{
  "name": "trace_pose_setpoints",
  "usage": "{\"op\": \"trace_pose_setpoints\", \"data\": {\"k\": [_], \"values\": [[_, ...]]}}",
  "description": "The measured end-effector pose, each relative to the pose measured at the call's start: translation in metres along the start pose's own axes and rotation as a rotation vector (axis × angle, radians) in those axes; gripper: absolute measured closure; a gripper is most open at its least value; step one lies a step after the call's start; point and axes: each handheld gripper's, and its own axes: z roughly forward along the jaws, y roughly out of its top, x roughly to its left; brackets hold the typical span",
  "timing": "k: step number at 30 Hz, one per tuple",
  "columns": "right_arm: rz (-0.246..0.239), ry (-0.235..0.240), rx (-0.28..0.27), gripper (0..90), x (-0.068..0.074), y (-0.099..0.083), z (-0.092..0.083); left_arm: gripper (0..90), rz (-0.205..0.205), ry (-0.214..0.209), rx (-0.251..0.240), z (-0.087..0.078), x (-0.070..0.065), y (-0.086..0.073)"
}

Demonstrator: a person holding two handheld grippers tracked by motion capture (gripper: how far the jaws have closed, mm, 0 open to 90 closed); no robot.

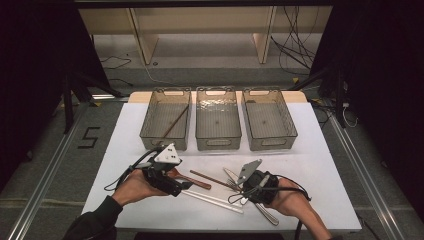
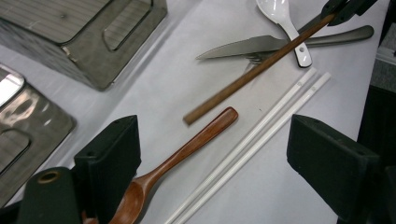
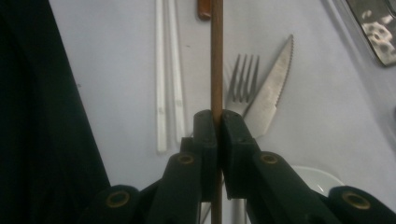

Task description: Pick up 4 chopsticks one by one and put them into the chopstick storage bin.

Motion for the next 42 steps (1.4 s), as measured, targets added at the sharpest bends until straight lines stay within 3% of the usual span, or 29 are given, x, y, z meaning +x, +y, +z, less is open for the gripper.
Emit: {"op": "trace_pose_setpoints", "data": {"k": [6, 15, 22, 26, 28, 29, 31, 42], "values": [[-0.042, 0.014, -0.005, 86.1, 0.008, 0.008, 0.001, 17.4, 0.070, -0.017, 0.041, 0.007, -0.008, 0.006], [-0.081, 0.038, 0.004, 86.1, 0.016, 0.012, 0.003, 25.0, 0.149, -0.088, 0.087, 0.013, -0.019, 0.009], [-0.104, 0.057, -0.007, 86.1, 0.019, 0.014, 0.001, 35.7, 0.190, -0.112, 0.147, 0.020, -0.024, 0.008], [-0.133, 0.067, -0.015, 86.1, 0.022, 0.016, -0.001, 42.4, 0.226, -0.109, 0.206, 0.022, -0.025, 0.006], [-0.138, 0.067, -0.018, 86.1, 0.024, 0.016, -0.002, 45.1, 0.226, -0.116, 0.211, 0.022, -0.024, 0.006], [-0.145, 0.071, -0.023, 86.1, 0.025, 0.017, -0.002, 50.8, 0.233, -0.127, 0.220, 0.021, -0.024, 0.006], [-0.146, 0.070, -0.023, 86.1, 0.027, 0.018, -0.003, 53.7, 0.249, -0.133, 0.241, 0.021, -0.025, 0.006], [-0.175, 0.079, -0.044, 86.0, 0.027, 0.018, -0.004, 72.3, 0.283, -0.164, 0.266, 0.022, -0.025, 0.004]]}}
